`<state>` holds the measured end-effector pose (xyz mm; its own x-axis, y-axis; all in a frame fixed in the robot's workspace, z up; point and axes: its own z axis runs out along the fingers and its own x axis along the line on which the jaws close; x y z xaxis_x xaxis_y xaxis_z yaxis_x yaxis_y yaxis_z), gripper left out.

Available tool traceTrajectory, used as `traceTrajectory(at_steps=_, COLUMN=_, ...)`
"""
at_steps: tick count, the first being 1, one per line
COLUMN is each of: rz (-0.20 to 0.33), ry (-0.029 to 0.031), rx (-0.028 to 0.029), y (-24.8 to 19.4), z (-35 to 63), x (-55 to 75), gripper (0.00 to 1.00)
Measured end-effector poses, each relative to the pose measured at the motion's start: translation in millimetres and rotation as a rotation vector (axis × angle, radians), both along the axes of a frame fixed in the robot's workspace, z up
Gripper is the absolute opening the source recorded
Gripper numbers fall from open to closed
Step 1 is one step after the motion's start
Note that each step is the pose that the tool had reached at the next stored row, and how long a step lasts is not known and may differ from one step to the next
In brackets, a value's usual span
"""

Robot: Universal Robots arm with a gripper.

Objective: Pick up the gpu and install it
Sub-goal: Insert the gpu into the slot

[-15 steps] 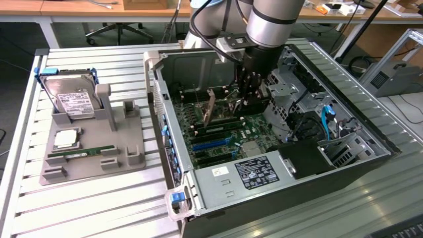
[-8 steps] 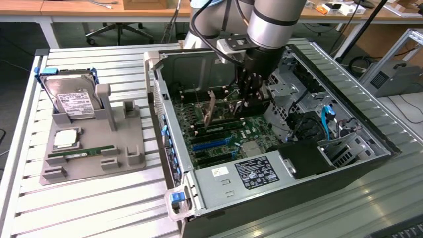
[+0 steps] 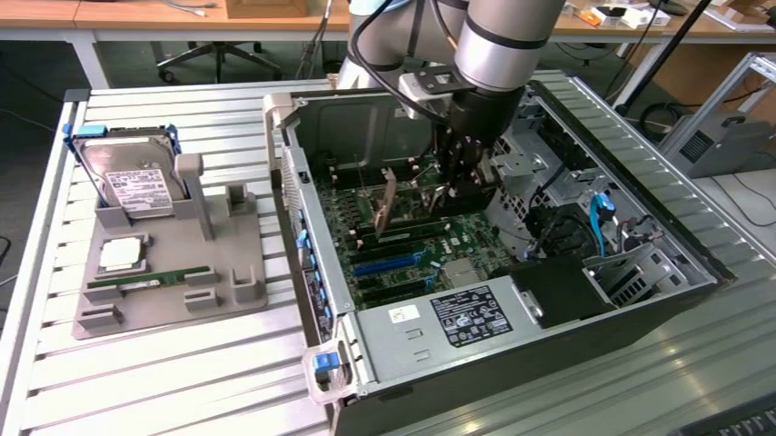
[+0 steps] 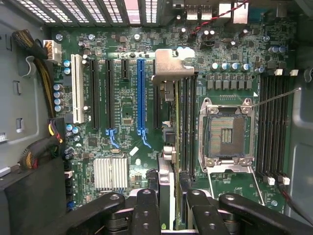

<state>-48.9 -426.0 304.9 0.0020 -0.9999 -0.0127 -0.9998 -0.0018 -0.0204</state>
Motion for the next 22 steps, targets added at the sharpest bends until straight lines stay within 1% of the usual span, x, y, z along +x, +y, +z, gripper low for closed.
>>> traceTrajectory(at_steps=8, rz=0.0, ry=0.0, rx=0.0, y=-3.4, z=-0.4, x=0.0, gripper=0.27)
traceTrajectory(at_steps=11, rz=0.0, ry=0.0, rx=0.0, y=-5.7, z=-0.7, x=0.0, gripper=0.27)
traceTrajectory(at_steps=22, rz=0.0, ry=0.0, rx=0.0, y=-11.4, z=-1.3, x=0.0, gripper=0.27)
